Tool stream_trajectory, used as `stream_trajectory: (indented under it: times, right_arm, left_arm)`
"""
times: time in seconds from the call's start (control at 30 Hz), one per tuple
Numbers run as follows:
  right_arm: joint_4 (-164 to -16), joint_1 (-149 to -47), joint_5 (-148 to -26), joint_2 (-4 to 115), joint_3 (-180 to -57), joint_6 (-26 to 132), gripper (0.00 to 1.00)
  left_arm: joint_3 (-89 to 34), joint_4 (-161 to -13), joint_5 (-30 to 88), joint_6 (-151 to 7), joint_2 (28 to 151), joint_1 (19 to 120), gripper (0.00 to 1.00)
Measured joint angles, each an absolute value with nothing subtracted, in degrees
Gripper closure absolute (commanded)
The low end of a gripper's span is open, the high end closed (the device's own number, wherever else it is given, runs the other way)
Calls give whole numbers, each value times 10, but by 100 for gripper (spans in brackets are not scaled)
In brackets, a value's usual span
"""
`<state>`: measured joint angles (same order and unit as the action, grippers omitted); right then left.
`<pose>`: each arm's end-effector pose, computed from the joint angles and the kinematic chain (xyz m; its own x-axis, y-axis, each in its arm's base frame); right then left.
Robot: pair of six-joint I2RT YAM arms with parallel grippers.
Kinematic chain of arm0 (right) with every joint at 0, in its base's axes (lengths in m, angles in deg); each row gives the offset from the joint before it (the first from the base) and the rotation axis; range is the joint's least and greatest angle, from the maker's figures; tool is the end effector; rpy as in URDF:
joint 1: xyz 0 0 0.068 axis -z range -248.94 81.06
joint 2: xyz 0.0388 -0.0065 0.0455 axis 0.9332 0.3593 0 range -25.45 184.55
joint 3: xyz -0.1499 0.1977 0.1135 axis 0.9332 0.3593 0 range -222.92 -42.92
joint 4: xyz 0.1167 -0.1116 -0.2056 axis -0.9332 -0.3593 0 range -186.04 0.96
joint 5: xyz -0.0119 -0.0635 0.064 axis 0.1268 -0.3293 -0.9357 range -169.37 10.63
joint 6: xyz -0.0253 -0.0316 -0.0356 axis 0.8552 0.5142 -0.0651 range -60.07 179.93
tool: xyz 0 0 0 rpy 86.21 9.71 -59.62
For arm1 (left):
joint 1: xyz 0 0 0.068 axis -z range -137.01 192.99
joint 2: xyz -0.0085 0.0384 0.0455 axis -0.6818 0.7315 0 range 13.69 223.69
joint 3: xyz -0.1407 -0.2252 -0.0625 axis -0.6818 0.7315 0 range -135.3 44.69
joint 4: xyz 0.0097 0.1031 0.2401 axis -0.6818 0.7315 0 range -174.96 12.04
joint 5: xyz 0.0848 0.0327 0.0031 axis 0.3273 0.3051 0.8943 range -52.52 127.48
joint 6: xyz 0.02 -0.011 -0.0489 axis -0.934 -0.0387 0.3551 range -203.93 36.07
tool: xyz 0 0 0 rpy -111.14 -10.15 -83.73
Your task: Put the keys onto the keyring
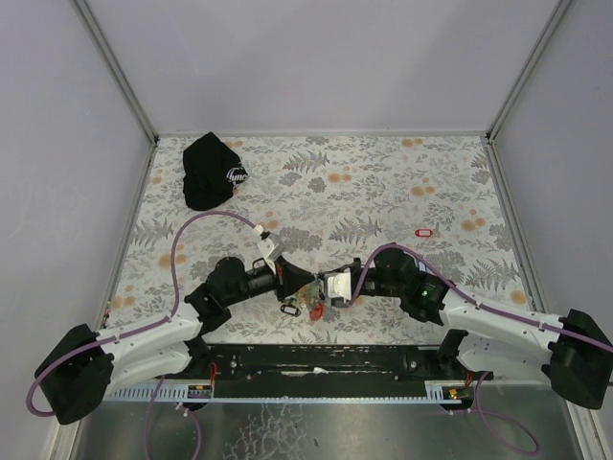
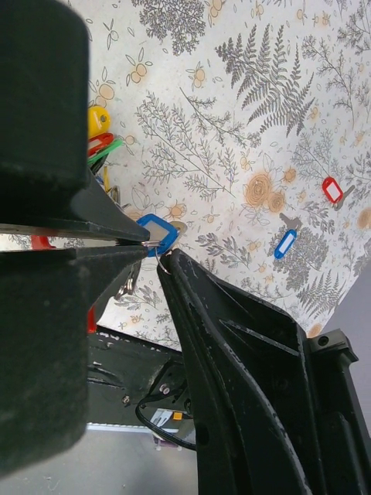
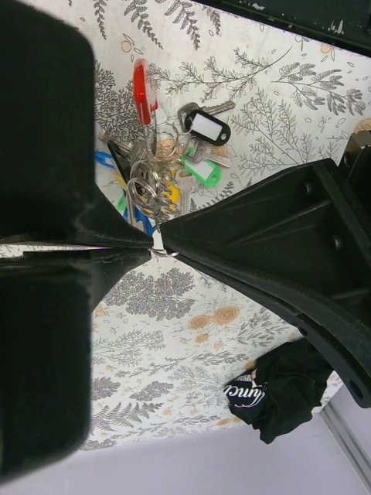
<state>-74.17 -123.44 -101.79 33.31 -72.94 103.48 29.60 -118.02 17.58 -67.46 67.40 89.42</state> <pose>0.1230 0.1955 0.2484 0.5657 -0.3037 -0.7667 -0.7973 0.0361 -0.6025 0.1288 -0.1530 0.2097 -0.3235 -0.0467 -0.9451 0.8584 0.4058 -0.3138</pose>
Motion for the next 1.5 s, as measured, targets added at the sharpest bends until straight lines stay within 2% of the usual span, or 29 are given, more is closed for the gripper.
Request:
stream_trajectory:
  times: [0.53, 0.93, 1.07, 1.17, 1.37, 1.5]
  right_arm:
    - [-690, -1264, -1000, 329, -694, 1012, 100]
    - [-645, -1294, -949, 359, -685, 998, 100]
    - [-658, -1297, -933, 343, -689, 1010, 100]
    - [-687, -1298, -920, 334, -699, 1025, 100]
    - [-734, -1298, -909, 330, -718, 1061, 100]
    - [-758, -1298, -909, 330, -729, 1079, 100]
  left_arm:
    - [383, -1327, 244, -573, 662, 899, 100]
    - [421, -1464, 330, -515, 719, 930, 100]
    - [424, -1474, 339, -512, 714, 932, 82]
    - [424, -1458, 350, -526, 678, 931, 73]
    - [404, -1352, 330, -588, 586, 913, 63]
    - [360, -1271, 273, -632, 590, 883, 60]
